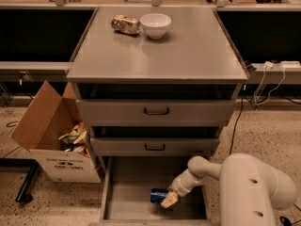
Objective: Place pepsi can into bottom drawer
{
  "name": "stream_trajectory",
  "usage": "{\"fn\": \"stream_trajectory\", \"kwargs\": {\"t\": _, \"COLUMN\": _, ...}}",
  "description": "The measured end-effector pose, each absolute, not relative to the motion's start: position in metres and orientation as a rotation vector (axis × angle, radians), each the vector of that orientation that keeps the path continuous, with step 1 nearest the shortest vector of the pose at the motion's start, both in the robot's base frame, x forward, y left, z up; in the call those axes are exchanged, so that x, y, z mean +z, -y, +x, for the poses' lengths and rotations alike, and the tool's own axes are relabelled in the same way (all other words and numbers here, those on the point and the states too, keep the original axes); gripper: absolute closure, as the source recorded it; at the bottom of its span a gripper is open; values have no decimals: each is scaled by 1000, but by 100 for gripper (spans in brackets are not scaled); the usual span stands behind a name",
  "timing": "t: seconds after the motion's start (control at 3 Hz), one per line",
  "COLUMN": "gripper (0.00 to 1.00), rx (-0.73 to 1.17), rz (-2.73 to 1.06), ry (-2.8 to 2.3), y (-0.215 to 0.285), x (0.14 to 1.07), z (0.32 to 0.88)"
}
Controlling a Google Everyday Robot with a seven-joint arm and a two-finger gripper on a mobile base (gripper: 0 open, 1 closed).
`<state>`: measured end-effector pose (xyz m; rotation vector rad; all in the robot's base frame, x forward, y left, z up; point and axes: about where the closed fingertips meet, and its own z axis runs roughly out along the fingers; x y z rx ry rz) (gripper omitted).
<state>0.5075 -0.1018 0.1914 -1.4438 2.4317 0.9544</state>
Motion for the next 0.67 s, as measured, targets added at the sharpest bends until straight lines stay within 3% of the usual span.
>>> {"fn": "stream_trajectory", "kwargs": {"t": 0.67, "gripper": 58, "rx": 978, "rz": -1362, "ry": -2497, "y": 98, "x": 156, "z": 519}}
